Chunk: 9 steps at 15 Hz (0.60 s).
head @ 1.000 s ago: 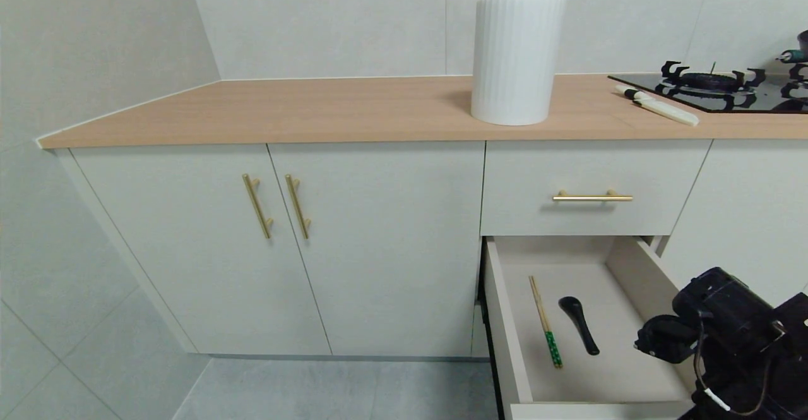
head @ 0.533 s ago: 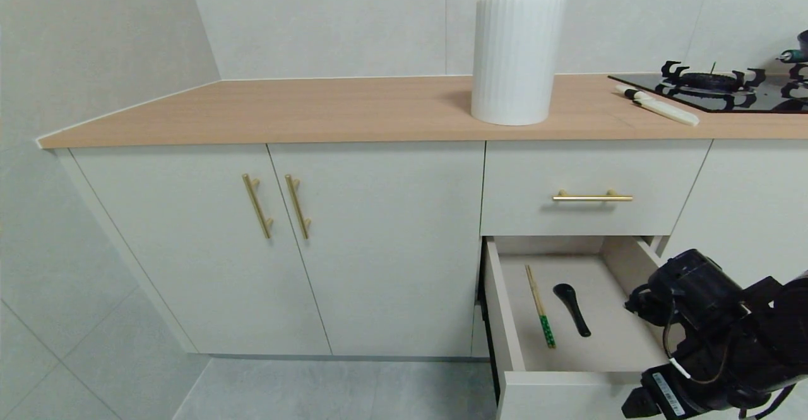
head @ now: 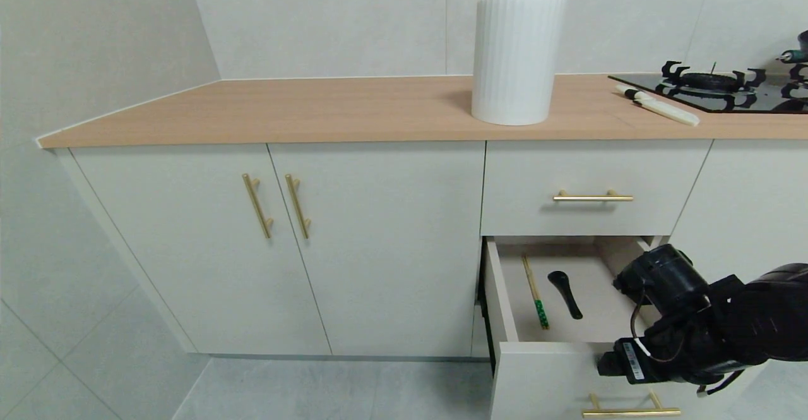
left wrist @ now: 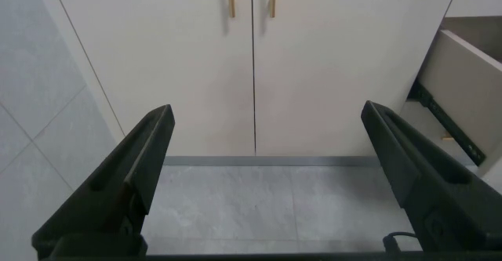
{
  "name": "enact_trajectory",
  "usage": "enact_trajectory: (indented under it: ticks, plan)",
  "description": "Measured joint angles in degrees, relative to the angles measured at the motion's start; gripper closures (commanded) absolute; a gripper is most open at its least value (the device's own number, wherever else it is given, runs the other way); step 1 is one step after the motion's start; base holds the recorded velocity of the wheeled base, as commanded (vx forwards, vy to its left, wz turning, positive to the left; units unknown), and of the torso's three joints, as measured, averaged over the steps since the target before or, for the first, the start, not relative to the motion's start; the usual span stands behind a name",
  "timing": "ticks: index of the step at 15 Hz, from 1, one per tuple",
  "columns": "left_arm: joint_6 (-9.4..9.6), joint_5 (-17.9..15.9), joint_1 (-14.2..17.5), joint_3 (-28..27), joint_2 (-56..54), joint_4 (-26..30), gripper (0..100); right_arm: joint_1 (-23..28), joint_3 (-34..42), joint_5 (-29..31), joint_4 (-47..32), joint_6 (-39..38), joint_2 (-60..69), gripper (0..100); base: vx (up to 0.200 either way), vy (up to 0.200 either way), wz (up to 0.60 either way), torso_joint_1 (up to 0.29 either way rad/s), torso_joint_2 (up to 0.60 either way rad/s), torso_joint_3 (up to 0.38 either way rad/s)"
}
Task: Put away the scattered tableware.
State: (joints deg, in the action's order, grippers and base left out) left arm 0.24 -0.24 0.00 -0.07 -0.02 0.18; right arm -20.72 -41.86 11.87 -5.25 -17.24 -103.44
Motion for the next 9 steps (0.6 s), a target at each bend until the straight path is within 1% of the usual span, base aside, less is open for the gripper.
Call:
enact_trajectory:
  ticks: [4,9]
  plan:
    - [0.0,0.0,0.0,0.0,0.0,0.0,0,2.4,0.1,0.4,9.2,-0.1,-3.0,0,0.0,0.0,0.0,0.0,0.0,0.0]
    - [0.02,0.0,0.0,0.0,0.0,0.0,0,5.3,1.2,0.8,27.5,0.0,-9.3,0,0.0,0.0,0.0,0.0,0.0,0.0]
